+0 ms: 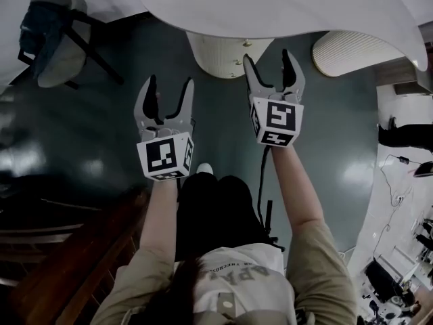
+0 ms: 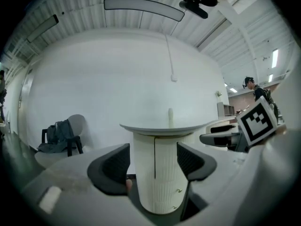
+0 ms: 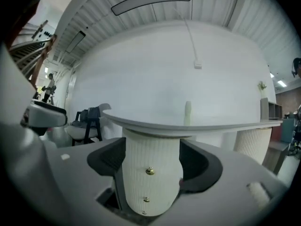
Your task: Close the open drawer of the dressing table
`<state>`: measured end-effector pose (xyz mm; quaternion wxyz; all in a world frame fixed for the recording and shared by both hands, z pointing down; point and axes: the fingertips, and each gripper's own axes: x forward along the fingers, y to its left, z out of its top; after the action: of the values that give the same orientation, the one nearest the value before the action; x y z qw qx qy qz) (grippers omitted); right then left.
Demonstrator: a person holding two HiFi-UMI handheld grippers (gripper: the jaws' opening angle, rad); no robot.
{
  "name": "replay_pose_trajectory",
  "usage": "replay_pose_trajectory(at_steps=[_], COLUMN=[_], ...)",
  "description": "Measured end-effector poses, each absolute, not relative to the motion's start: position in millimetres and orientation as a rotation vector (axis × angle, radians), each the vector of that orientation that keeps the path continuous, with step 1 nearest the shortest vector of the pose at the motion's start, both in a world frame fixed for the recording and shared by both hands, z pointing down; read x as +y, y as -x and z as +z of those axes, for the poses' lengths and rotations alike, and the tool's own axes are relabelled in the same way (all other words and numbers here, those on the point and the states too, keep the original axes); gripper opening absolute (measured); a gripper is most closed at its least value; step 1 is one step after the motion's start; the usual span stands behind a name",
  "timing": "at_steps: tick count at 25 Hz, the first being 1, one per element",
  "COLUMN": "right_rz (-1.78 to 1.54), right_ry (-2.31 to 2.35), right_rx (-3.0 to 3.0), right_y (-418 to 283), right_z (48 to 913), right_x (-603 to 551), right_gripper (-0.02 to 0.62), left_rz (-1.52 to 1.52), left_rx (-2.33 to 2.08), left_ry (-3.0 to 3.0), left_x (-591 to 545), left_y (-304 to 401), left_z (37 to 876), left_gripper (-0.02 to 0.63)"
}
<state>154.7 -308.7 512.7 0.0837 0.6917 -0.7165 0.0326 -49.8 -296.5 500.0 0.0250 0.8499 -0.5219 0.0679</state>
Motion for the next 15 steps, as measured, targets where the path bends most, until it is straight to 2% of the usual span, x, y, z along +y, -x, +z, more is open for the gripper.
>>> replay_pose_trajectory(at_steps=[15], right_rz=[0.155], right_ry=[-2.072], right_rx=[-2.053], right_y=[-172.4], right_z=[362.2], right_x=[-256.4], right_gripper=[0.348], left_rz=[0.281], left_rx=[-1.689], left_ry=[-2.588], left_x=[-283.0], left_y=[66.7], left_z=[324.6], left_gripper=[0.316])
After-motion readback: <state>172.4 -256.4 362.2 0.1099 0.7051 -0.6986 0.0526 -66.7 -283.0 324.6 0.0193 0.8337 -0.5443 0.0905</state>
